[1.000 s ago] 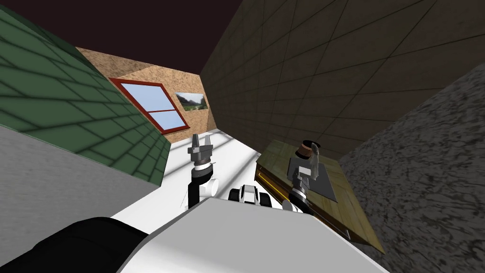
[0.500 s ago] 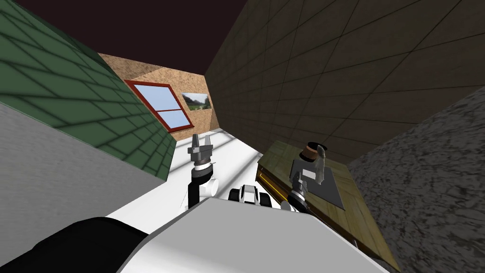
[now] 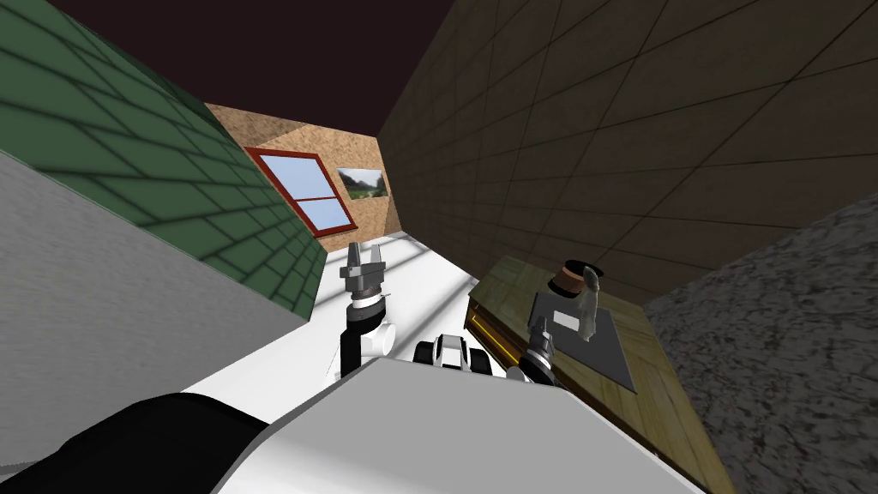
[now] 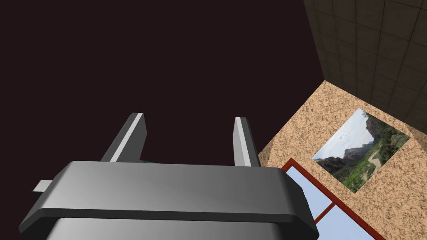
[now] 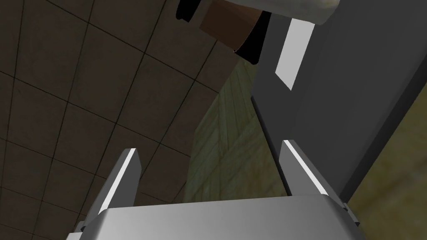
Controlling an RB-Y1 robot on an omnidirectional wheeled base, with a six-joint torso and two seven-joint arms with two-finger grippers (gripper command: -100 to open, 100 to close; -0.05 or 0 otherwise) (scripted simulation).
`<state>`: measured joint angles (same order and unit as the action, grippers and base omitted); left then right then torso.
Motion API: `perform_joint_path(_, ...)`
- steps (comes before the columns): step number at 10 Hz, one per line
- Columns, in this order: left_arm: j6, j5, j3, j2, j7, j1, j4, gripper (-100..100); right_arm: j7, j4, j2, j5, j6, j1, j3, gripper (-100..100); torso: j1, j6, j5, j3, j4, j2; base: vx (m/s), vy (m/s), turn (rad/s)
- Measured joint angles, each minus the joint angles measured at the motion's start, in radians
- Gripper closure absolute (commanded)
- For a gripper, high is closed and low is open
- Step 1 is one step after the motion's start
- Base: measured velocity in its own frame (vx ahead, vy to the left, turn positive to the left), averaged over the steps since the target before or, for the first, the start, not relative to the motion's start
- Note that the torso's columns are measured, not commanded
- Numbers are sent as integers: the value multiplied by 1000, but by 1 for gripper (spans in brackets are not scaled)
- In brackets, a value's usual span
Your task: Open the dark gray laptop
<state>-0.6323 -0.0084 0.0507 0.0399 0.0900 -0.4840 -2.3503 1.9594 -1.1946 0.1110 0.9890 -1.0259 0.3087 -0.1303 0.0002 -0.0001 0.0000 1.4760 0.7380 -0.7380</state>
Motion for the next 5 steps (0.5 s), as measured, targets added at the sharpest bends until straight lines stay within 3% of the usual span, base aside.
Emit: perform_joint_path(5, 0, 0, 0, 0, 0, 0, 0, 0, 95, 58, -32, 46, -12, -11, -2, -100, 0, 0, 0, 0, 0, 0, 1, -8, 47)
